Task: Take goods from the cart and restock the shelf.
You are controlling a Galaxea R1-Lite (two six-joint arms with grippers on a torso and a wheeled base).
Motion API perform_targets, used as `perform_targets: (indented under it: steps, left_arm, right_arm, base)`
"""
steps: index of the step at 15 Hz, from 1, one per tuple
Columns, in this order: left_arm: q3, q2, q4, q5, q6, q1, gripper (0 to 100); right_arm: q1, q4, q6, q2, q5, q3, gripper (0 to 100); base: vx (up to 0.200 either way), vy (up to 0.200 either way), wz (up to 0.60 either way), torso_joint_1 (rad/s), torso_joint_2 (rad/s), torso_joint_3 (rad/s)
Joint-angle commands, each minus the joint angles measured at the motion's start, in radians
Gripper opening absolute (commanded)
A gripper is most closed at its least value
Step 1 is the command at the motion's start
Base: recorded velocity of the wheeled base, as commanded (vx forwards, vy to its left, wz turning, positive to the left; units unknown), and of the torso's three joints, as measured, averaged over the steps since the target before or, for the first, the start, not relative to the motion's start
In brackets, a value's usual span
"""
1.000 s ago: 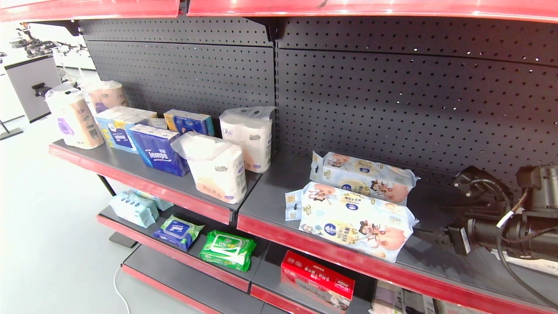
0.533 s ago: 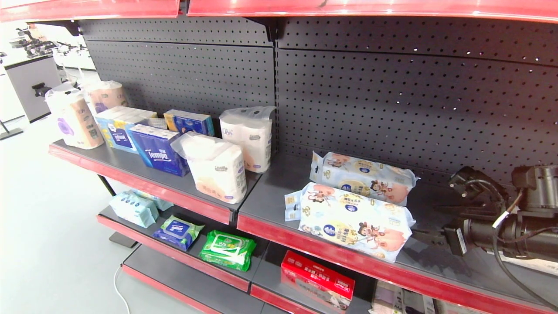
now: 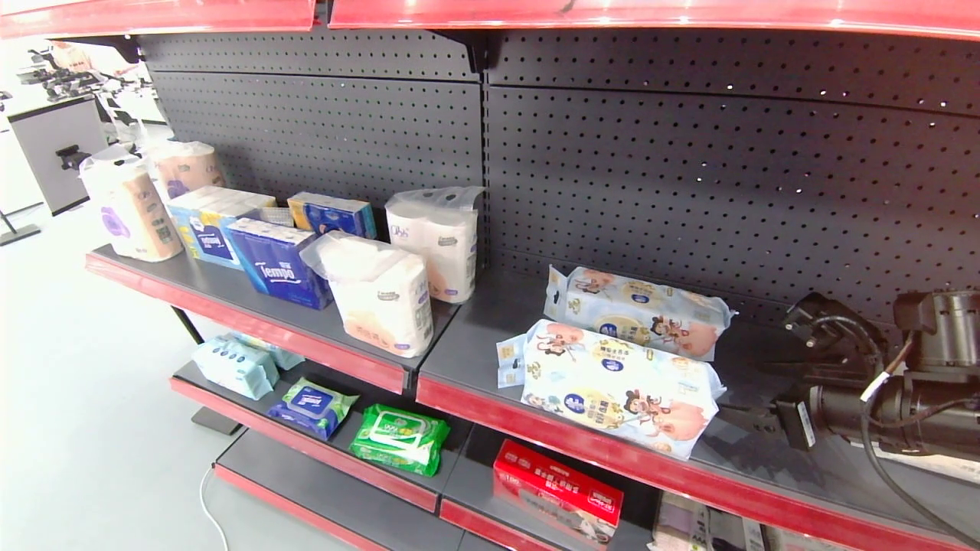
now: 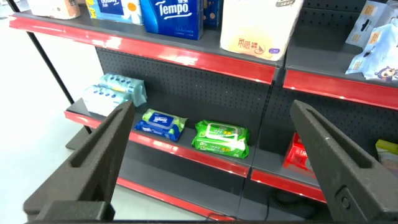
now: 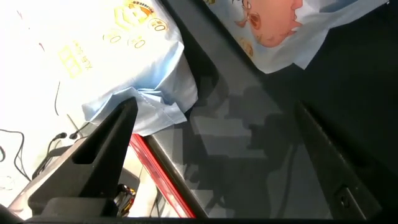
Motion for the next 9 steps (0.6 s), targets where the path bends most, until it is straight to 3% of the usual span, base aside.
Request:
perform_targets:
  steps: [1,7,9]
  left_arm:
    - [0.000,0.001,0.000,0.000,-0.001,0.000,100]
    - [0.000,0.001,0.000,0.000,-0.001,0.000,100]
    - [0.000,0.001,0.000,0.000,-0.001,0.000,100]
  right_arm:
    - [-0.009,-0.002,-0.001,-0.003,0.001,0.002,100]
    - [-0.084,0.006,0.047,-0.190,-0.013,0.021,100]
    - [-0.109,0.027,0.067,-0.262,-0.110,0.031,100]
  base:
    - [0.000,0.000,0.00,0.000,0.00,0.000]
    - [0.000,0.000,0.00,0.000,0.00,0.000]
    - [0.000,0.000,0.00,0.000,0.00,0.000]
